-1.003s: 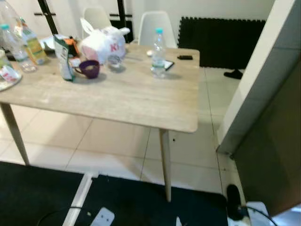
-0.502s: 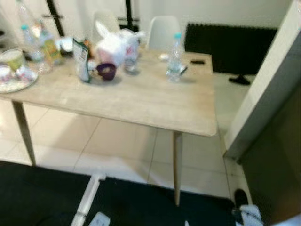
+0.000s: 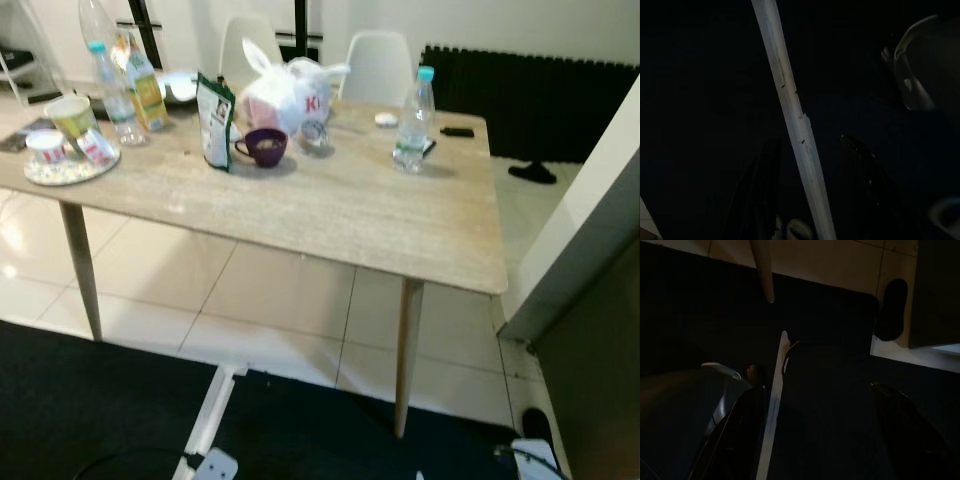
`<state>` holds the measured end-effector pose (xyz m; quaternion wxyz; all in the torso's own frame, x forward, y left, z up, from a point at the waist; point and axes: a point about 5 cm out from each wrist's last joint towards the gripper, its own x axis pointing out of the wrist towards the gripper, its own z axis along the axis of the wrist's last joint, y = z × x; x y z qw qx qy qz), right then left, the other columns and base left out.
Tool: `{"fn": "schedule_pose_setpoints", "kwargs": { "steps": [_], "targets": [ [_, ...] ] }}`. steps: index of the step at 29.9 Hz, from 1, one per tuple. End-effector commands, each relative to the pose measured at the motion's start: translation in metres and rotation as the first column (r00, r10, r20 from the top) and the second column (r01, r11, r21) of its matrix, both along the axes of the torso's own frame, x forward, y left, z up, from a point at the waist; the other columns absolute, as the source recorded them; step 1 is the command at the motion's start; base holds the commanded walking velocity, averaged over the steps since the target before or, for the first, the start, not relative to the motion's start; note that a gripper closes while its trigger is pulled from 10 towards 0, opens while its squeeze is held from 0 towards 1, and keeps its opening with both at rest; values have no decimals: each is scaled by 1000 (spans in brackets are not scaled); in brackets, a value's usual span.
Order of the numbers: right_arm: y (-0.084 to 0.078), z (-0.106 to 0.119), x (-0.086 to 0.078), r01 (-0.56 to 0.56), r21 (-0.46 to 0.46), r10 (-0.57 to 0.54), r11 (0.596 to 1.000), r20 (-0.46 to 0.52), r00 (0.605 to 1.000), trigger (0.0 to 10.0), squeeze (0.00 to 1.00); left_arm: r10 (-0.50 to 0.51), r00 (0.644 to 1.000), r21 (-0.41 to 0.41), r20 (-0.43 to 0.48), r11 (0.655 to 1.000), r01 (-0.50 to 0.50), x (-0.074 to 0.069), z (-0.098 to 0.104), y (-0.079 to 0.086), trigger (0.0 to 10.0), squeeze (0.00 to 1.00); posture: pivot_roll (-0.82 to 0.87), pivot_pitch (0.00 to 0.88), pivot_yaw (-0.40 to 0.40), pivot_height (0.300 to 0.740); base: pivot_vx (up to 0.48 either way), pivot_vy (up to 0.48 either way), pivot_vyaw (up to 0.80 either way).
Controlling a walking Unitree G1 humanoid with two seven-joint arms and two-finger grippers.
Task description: Restocking fridge
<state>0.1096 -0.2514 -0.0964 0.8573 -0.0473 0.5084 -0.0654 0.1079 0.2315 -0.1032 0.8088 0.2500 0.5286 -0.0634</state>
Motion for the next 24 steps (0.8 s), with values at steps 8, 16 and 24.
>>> {"fn": "schedule_pose_setpoints", "kwargs": {
  "steps": [8, 16, 24],
  "targets": [
    [-3, 1, 0, 7, -6, -7, 1000, 4, 1000, 10000, 0, -2, 1000, 5, -9, 1000, 2, -2, 0, 2, 10000, 0, -67, 0, -76, 740, 0, 302, 0],
    [-3, 1, -1, 8, -7, -8, 1000, 1, 1000, 10000, 0, -12, 1000, 9, -10, 1000, 12, -2, 0, 2, 10000, 0, -67, 0, -77, 740, 0, 227, 0],
    [-3, 0, -2, 10, -5, -10, 1000, -3, 1000, 10000, 0, -7, 1000, -1, -2, 1000, 7, -1, 0, 1, 10000, 0, -68, 0, -77, 740, 0, 0, 0]
  ]
}}
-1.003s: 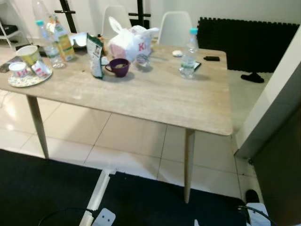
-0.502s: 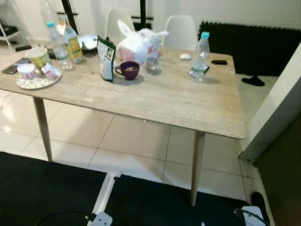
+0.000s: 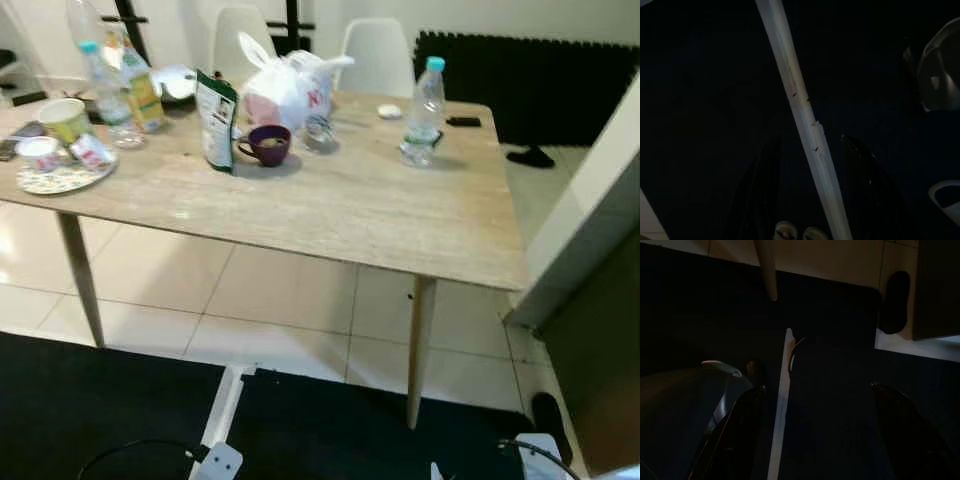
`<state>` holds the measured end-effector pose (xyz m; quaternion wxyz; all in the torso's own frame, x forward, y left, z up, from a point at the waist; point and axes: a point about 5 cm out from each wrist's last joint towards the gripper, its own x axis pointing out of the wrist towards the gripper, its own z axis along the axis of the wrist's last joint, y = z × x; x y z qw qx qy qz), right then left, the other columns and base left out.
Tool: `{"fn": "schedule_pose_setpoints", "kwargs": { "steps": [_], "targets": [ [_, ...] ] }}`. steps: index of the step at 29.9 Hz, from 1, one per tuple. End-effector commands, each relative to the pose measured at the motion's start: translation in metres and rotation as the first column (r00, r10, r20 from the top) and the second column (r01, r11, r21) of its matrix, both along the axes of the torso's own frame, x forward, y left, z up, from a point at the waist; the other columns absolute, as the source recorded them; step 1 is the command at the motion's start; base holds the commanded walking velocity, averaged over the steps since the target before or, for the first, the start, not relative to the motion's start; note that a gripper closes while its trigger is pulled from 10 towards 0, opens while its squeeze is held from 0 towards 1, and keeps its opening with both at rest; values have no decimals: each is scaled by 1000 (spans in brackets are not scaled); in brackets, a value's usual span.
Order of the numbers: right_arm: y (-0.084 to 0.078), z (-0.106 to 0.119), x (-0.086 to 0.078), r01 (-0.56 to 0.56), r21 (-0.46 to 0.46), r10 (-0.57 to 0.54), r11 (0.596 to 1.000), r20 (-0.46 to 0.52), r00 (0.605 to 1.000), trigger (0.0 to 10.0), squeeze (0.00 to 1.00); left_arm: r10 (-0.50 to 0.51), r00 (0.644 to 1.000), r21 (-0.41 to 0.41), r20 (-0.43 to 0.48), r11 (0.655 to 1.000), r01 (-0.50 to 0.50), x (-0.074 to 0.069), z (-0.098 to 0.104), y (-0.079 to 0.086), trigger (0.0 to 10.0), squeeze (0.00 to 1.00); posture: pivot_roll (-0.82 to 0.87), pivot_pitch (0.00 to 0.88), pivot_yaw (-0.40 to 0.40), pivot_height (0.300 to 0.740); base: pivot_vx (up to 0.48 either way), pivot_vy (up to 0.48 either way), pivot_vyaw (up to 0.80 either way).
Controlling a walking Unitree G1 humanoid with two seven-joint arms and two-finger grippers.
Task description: Restocking fridge
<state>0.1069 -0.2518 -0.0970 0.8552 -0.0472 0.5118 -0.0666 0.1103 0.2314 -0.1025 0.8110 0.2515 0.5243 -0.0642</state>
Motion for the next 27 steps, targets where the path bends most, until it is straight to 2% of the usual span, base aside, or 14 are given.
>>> {"fn": "schedule_pose_setpoints", "kwargs": {
  "steps": [1, 10, 27],
  "targets": [
    [-2, 1, 1, 7, -5, -7, 1000, 5, 1000, 10000, 0, -2, 1000, -1, -11, 1000, 2, -4, -1, 1, 10000, 0, -68, 0, -78, 740, 0, 0, 0],
    [-1, 1, 1, 7, -3, -7, 1000, 5, 1000, 10000, 0, 12, 1000, -1, -14, 1000, -12, -5, -1, 2, 10000, 0, -67, 0, -77, 740, 0, 0, 0],
    [-1, 0, 0, 6, -1, -6, 1000, 5, 1000, 10000, 0, 18, 1000, 2, -11, 1000, -18, -5, -1, 2, 10000, 0, -66, 0, -77, 740, 0, 480, 0]
  ]
}}
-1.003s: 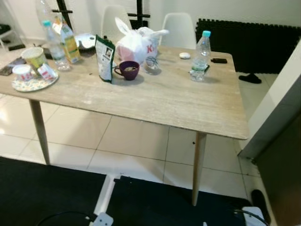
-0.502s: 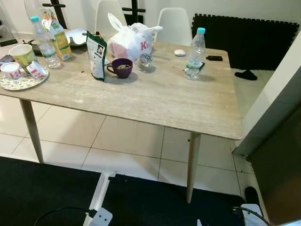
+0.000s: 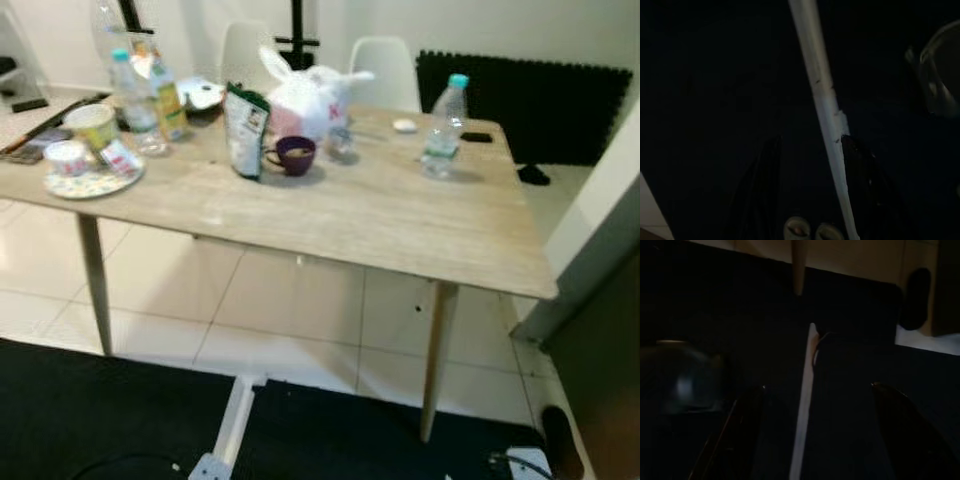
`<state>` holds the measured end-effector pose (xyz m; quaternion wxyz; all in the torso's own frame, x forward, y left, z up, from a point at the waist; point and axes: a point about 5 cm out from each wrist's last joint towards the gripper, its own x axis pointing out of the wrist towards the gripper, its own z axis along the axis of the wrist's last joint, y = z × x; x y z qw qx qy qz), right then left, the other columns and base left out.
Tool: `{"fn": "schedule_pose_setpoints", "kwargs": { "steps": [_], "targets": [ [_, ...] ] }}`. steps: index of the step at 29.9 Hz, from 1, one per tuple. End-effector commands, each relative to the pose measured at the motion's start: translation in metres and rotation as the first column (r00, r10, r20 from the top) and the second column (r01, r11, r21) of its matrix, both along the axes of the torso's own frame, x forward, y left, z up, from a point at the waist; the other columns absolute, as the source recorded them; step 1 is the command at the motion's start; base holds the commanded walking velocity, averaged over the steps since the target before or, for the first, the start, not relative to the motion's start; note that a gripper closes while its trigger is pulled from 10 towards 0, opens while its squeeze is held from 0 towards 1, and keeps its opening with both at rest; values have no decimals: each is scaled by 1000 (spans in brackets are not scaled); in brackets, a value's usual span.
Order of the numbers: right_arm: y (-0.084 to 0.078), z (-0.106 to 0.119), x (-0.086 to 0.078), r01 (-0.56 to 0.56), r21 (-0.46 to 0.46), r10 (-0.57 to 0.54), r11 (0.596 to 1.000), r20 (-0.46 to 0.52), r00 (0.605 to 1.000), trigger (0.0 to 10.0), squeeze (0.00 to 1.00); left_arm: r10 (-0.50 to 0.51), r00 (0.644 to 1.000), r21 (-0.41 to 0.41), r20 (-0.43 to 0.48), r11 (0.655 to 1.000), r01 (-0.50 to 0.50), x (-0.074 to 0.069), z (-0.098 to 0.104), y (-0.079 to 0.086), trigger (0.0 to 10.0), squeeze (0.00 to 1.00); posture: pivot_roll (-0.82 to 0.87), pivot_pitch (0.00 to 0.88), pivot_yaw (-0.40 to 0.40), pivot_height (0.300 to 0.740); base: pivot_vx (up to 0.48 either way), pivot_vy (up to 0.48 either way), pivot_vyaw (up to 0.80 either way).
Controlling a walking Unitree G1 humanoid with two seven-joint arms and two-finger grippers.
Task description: Restocking fridge
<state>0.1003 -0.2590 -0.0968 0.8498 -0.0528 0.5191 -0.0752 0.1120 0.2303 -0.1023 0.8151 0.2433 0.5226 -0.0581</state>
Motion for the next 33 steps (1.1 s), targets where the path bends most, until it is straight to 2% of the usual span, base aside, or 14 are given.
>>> {"fn": "schedule_pose_setpoints", "kwargs": {
  "steps": [1, 6, 21, 28, 31, 32, 33],
  "targets": [
    [6, 0, 7, -5, 16, 5, 1000, 23, 1000, 10000, 0, 0, 1000, 11, -21, 1000, 1, -6, -1, 4, 10000, 0, -67, 0, -77, 740, 0, 480, 0],
    [6, 0, 7, -6, 15, 5, 1000, 23, 1000, 10000, 0, -2, 1000, 11, -22, 1000, 2, -6, -1, 4, 10000, 0, -66, 0, -77, 740, 0, 457, 0],
    [5, 1, 8, -8, 13, 7, 1000, 25, 1000, 10000, 0, -39, 999, 25, -31, 999, 39, -7, -1, 3, 10000, 0, -67, 0, -75, 740, 0, 0, 0],
    [5, 2, 10, -7, 12, 7, 1000, 42, 999, 10000, 0, -9, 1000, 8, -8, 1000, 9, -6, -1, 3, 10000, 0, -65, 0, -74, 740, 0, 0, 0],
    [6, 4, 17, -12, 12, 11, 1000, 80, 997, 10000, 0, 22, 1000, -5, 17, 1000, -22, -6, 0, 3, 10000, 0, -66, 0, -73, 740, 0, 0, 0],
    [7, 7, 24, -15, 9, 14, 1000, 112, 994, 10000, 0, 36, 999, -9, 33, 999, -36, -5, 0, 4, 10000, 0, -66, 0, -72, 740, 0, 0, 0],
    [7, 12, 38, -18, -4, 19, 1000, 172, 985, 10000, 0, 48, 997, -8, 61, 999, -48, -4, 1, 4, 10000, 0, -66, 0, -71, 740, 0, 0, 0]
  ]
}}
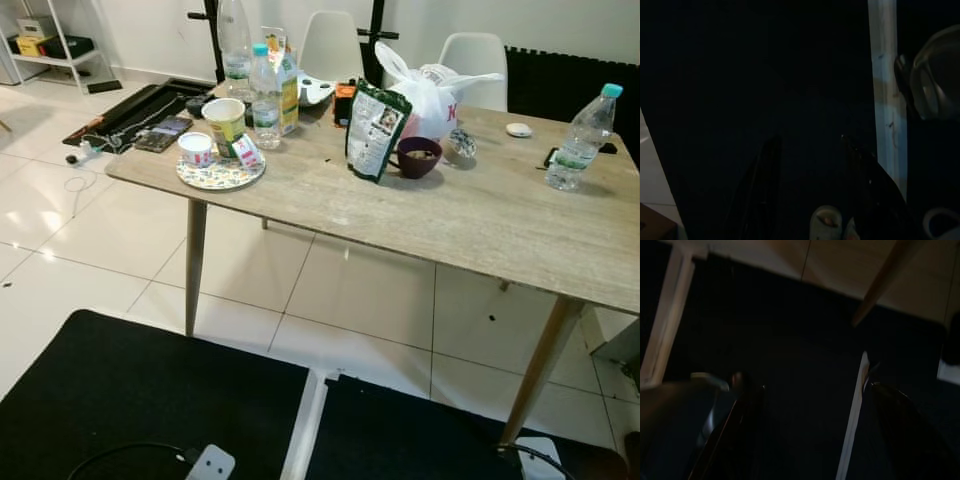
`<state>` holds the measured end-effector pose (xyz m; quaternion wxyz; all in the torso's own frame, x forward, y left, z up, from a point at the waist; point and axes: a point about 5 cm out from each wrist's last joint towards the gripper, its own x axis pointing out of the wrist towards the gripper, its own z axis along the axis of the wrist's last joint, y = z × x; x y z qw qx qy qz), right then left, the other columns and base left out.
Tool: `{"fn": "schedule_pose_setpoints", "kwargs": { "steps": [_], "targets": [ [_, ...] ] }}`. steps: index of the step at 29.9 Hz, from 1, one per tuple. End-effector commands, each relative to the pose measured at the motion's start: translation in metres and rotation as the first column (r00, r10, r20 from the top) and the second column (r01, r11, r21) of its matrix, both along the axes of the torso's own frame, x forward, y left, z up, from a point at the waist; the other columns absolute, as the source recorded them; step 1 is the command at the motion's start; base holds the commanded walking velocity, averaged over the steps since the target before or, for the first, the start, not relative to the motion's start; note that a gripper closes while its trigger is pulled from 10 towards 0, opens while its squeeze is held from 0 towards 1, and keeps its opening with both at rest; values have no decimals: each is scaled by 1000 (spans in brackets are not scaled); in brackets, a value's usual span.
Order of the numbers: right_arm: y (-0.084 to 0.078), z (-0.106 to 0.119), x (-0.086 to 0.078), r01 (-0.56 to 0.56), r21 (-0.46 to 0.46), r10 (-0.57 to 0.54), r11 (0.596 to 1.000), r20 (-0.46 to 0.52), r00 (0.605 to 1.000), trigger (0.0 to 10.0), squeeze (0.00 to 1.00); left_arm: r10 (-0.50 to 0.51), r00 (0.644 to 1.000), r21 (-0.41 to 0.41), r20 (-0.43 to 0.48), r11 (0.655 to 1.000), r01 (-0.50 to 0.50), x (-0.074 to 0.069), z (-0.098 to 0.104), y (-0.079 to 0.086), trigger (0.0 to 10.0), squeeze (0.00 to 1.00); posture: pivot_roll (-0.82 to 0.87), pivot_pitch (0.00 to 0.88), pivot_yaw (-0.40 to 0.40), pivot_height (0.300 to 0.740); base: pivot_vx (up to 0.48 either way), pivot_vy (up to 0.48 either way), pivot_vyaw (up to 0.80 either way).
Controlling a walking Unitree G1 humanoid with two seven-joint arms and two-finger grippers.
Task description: Restocking fridge
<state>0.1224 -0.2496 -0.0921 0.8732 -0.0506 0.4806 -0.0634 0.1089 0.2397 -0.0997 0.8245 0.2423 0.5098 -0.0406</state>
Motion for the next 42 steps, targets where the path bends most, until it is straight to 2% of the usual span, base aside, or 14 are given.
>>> {"fn": "schedule_pose_setpoints", "kwargs": {
  "steps": [1, 4, 5, 6, 7, 8, 9, 10, 11, 13, 19, 23, 33, 42],
  "targets": [
    [-2, 7, 16, 9, -13, -7, 1000, 84, 996, 10000, 0, 23, 999, -17, 23, 1000, -23, -1, -1, -6, 10000, 0, -66, 0, -71, 740, 0, 0, 0],
    [3, 31, 63, -19, -70, 37, 997, 277, 960, 10000, 0, 77, 991, -42, 107, 996, -73, 2, 2, -5, 10000, 0, -59, 0, -68, 740, 0, 0, 0],
    [6, 39, 78, -32, -88, 60, 996, 337, 940, 10000, 0, 63, 979, -70, 196, 996, -50, 23, 9, -10, 10000, 0, -46, 0, -67, 740, 0, 0, 0],
    [6, 39, 78, -32, -88, 60, 996, 337, 940, 10000, 0, 63, 979, -70, 196, 996, -50, 23, 9, -10, 10000, 0, -46, 0, -67, 740, 0, 0, 0],
    [12, 49, 94, -39, -91, 72, 995, 400, 914, 10000, 0, 16, 921, -109, 390, 994, 29, 77, 33, -24, 10000, 0, -43, 1, -66, 740, 0, 0, 0],
    [20, 62, 112, -43, -81, 77, 996, 478, 875, 10000, 0, -30, 832, -128, 555, 984, 120, 121, 62, -41, 10000, 0, -39, 2, -65, 740, 0, 0, 0],
    [20, 62, 112, -43, -81, 77, 996, 478, 875, 10000, 0, -30, 832, -128, 555, 984, 120, 121, 62, -41, 10000, 0, -39, 2, -65, 740, 0, 0, 0],
    [30, 77, 131, -52, -54, 73, 997, 559, 826, 10000, 0, -55, 731, -142, 680, 968, 205, 153, 92, -60, 10000, 0, -37, 5, -62, 740, 0, 0, 0],
    [30, 77, 131, -52, -54, 73, 997, 559, 826, 10000, 0, -55, 731, -142, 680, 968, 205, 153, 92, -60, 10000, 0, -37, 5, -62, 740, 0, 0, 0],
    [55, 104, 161, -94, -6, 73, 996, 683, 726, 10000, 0, -57, 618, -176, 784, 934, 310, 182, 127, -88, 10000, 0, -43, 7, -60, 740, 0, -152, 0],
    [78, 113, 167, -159, 25, 91, 987, 730, 677, 10000, 0, -30, 583, -206, 812, 920, 334, 194, 139, -110, 10000, 0, -46, 11, -61, 740, 0, -434, 0],
    [86, 104, 157, -188, 32, 109, 982, 711, 694, 10000, 0, -40, 582, -206, 812, 913, 352, 194, 140, -117, 10000, 0, -46, 18, -62, 740, 0, -463, 0],
    [96, 99, 152, -195, 59, 99, 979, 700, 707, 10000, 0, -33, 565, -206, 824, 913, 353, 193, 150, -105, 10000, 0, -23, 39, -33, 740, 0, -207, 0],
    [106, 131, 171, -228, 44, 107, 973, 784, 611, 10000, 0, 28, 476, -205, 879, 924, 324, 201, 181, -88, 10000, 0, -19, 59, -25, 740, 0, 0, 0]
  ]
}}
